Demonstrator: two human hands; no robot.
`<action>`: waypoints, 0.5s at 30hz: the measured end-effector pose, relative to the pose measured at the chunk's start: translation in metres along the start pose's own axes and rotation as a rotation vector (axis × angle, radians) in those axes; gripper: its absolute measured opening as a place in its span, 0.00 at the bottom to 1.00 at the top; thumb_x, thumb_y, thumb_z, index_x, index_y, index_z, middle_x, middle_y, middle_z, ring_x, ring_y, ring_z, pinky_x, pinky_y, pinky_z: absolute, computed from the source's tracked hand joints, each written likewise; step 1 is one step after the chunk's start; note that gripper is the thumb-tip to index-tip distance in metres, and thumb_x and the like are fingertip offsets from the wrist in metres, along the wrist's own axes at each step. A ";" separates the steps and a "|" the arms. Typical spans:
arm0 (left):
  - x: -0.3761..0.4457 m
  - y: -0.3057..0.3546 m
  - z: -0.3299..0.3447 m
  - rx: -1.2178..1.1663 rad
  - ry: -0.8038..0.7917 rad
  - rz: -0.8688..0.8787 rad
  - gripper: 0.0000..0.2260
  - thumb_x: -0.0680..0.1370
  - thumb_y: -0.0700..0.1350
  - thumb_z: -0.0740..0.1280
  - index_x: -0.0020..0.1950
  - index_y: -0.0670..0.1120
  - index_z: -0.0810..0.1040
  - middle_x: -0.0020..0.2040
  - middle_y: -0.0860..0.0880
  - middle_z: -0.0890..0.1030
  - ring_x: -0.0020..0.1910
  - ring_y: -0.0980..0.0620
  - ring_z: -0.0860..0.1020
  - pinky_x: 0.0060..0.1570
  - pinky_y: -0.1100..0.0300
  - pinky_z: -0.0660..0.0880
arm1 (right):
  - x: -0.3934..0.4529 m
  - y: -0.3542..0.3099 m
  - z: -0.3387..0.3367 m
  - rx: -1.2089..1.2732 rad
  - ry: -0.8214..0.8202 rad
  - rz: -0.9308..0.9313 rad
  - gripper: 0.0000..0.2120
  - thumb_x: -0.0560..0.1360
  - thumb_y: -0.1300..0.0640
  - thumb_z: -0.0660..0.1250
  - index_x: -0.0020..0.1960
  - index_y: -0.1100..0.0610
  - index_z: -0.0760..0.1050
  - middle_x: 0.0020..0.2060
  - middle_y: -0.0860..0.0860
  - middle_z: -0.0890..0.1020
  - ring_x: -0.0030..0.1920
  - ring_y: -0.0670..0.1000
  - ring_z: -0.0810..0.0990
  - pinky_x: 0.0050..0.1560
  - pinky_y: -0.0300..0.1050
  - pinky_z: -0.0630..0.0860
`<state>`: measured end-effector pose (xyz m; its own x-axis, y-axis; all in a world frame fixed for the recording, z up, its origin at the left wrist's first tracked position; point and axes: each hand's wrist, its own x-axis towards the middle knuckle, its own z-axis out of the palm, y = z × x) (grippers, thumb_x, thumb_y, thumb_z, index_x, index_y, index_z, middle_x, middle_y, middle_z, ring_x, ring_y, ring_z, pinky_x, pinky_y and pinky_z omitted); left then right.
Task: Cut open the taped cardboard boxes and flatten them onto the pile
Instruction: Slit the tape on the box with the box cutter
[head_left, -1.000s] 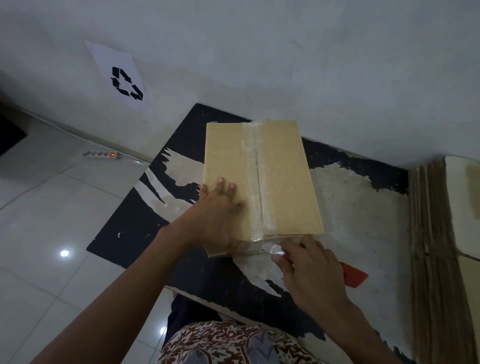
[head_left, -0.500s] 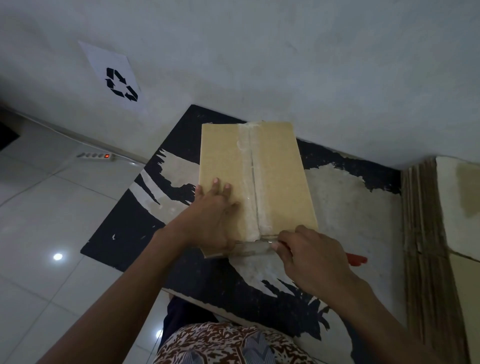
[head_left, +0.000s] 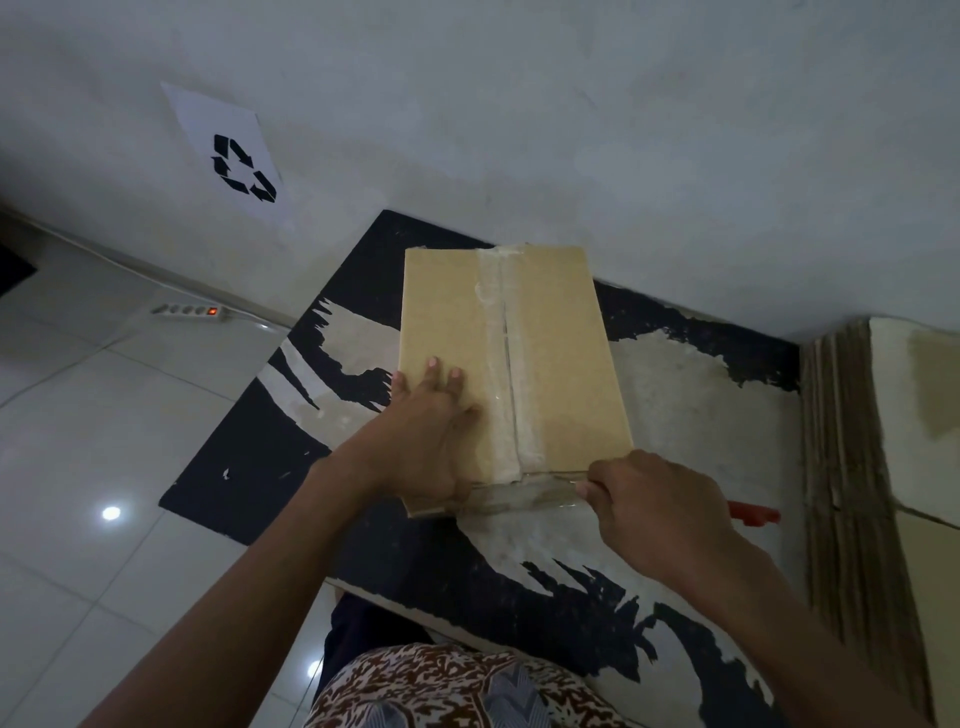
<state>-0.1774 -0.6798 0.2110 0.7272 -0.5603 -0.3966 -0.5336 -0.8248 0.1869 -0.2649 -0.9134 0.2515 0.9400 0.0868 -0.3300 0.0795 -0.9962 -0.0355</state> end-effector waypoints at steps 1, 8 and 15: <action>0.000 0.000 0.000 -0.004 0.001 0.003 0.40 0.75 0.62 0.67 0.79 0.46 0.57 0.80 0.37 0.45 0.78 0.35 0.38 0.72 0.34 0.39 | -0.001 0.000 0.000 0.003 0.009 -0.010 0.18 0.83 0.41 0.49 0.52 0.48 0.75 0.41 0.46 0.72 0.40 0.49 0.75 0.38 0.44 0.69; -0.002 -0.002 0.000 -0.068 0.007 0.009 0.36 0.74 0.58 0.67 0.76 0.42 0.60 0.79 0.34 0.46 0.78 0.34 0.38 0.71 0.34 0.37 | 0.002 -0.014 0.007 0.074 0.061 -0.077 0.18 0.83 0.40 0.50 0.52 0.47 0.75 0.41 0.46 0.71 0.42 0.48 0.73 0.38 0.44 0.65; -0.004 -0.002 -0.003 -0.114 0.005 0.010 0.36 0.73 0.57 0.68 0.75 0.41 0.62 0.79 0.35 0.46 0.78 0.35 0.38 0.72 0.35 0.37 | -0.001 -0.021 0.009 0.031 0.097 0.010 0.16 0.83 0.44 0.53 0.52 0.50 0.76 0.44 0.49 0.77 0.40 0.50 0.71 0.36 0.45 0.63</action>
<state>-0.1781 -0.6765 0.2147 0.7244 -0.5687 -0.3897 -0.4883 -0.8223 0.2923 -0.2708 -0.8924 0.2437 0.9686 0.0743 -0.2375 0.0611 -0.9962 -0.0625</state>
